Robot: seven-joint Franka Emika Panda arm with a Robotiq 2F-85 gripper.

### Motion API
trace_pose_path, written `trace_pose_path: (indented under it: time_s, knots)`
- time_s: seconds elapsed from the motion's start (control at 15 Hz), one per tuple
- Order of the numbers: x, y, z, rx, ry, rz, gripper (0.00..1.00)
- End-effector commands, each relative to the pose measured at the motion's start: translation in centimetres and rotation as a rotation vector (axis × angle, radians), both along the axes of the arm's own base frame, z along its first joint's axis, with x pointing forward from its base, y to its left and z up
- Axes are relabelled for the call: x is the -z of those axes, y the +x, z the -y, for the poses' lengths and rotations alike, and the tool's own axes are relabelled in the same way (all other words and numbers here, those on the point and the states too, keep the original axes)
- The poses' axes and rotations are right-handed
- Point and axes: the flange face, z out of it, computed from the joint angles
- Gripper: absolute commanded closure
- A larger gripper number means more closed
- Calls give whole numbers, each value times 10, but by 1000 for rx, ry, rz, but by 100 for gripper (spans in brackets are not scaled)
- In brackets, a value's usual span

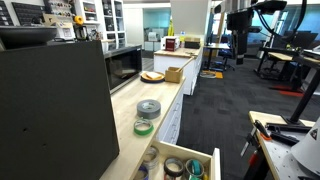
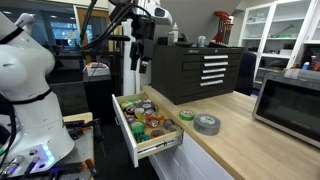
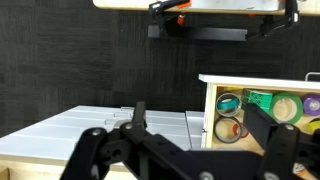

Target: Put the green masking tape in the drawer

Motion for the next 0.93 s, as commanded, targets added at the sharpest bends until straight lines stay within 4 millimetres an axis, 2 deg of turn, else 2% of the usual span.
trace_pose_path:
  time_s: [0.0,0.27,0.4,0.47,0.67,0.87]
  knots:
    - [31,57,23,-129,-39,-3,0]
    - [69,123,35,-278,-51,24,0]
    - [81,151,33,-341,-44,31,0]
    - [80,155,17,-372,-44,31,0]
    - [87,179,-1,-452,-39,31,0]
    - [83,192,-24,-540,-24,62,0]
